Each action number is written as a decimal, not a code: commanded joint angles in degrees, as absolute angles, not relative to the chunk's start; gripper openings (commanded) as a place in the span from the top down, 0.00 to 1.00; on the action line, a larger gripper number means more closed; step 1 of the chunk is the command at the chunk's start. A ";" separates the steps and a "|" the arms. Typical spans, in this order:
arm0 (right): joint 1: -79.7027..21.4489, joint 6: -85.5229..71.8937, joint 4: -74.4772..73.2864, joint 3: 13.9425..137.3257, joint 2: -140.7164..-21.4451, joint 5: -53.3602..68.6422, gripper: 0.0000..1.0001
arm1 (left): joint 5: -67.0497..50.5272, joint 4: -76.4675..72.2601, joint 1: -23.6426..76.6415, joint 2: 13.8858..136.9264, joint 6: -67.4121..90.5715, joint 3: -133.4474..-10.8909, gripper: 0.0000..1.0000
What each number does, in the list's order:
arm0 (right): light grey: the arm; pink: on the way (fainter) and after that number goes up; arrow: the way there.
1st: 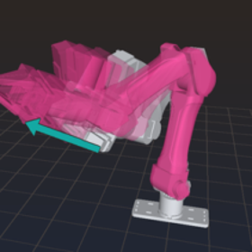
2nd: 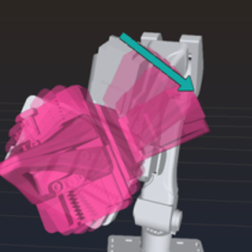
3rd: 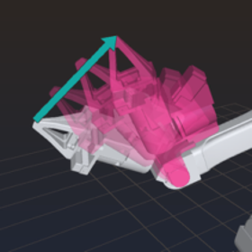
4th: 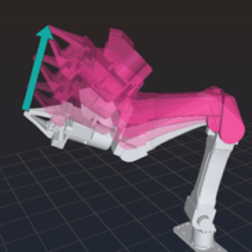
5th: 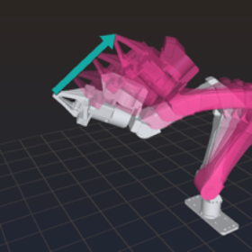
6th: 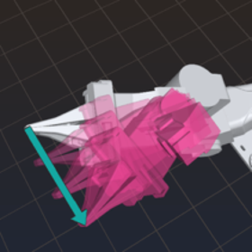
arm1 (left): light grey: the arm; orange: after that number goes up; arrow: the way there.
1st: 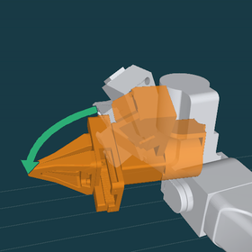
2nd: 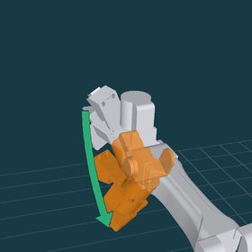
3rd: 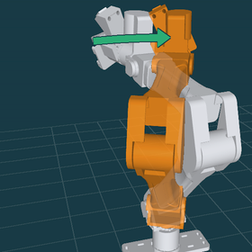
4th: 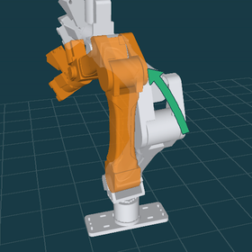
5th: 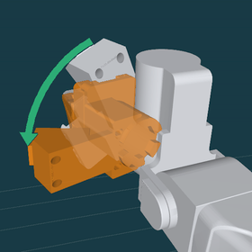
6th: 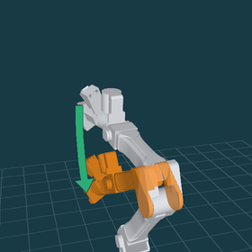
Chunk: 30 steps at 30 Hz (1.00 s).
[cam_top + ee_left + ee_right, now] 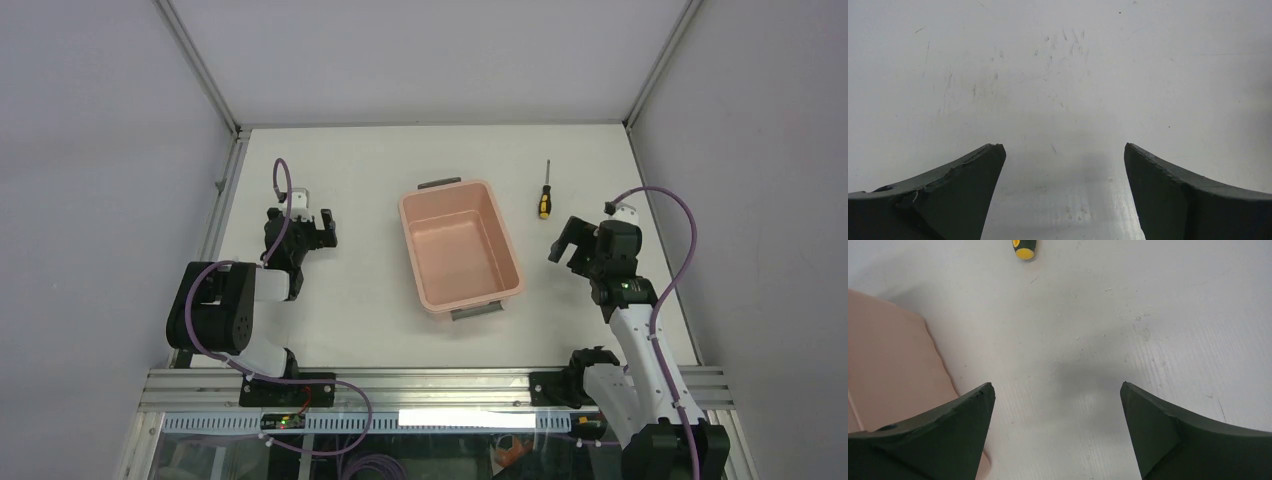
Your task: Put the screwdriver in the bin
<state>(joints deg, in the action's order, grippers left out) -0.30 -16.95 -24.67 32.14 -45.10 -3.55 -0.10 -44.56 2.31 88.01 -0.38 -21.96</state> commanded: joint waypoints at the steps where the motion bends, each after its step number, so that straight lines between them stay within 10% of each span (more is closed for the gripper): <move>1: -0.18 -18.17 -22.61 33.59 -44.30 -3.54 0.01 | -0.45 -46.05 2.82 86.39 0.53 -21.97 0.01; 30: -0.33 -18.70 -55.16 114.39 -127.14 -2.15 0.05 | -0.44 -46.05 2.81 86.38 0.53 -21.97 0.01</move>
<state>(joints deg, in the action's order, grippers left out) -0.30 -18.81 -48.58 110.15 -124.16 0.25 -0.10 -44.53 2.31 88.01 -0.38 -21.96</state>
